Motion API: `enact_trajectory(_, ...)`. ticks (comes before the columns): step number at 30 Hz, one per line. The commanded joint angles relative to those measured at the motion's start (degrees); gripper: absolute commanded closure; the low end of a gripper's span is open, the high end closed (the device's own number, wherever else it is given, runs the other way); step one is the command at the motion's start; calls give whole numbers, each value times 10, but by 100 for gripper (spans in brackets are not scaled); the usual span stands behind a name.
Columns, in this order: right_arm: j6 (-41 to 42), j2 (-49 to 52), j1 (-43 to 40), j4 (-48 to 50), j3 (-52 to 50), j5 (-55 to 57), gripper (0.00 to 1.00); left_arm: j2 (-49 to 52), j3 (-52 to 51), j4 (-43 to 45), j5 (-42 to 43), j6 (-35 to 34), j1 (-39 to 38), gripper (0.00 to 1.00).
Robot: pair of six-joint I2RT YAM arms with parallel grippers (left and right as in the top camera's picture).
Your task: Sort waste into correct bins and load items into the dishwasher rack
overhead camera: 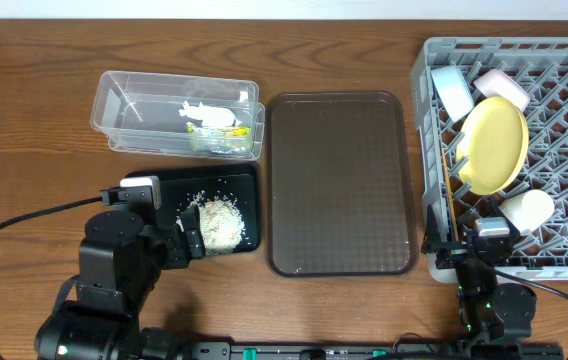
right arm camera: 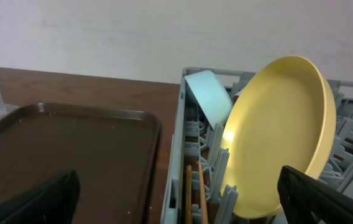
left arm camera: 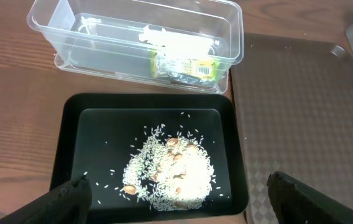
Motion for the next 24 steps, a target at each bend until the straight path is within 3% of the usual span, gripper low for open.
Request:
enact_trajectory(1, -7, -2, 4, -2, -1, -3, 1, 1, -2, 0, 1, 10, -2, 8)
enact_trajectory(7, -7, -2, 4, -2, -1, -3, 1, -28, -19, -17, -7, 29, 11, 8)
enact_trajectory(11, -7, -2, 4, -2, -1, -3, 1, -101, -104, 40, -10, 29, 25, 8)
enact_trajectory(18, -7, -2, 4, -2, -1, -3, 1, -261, -322, 228, -10, 27, 32, 7)
enact_trajectory(24, -7, -2, 4, -2, -1, -3, 1, -335, -456, 422, -10, 31, 32, 8)
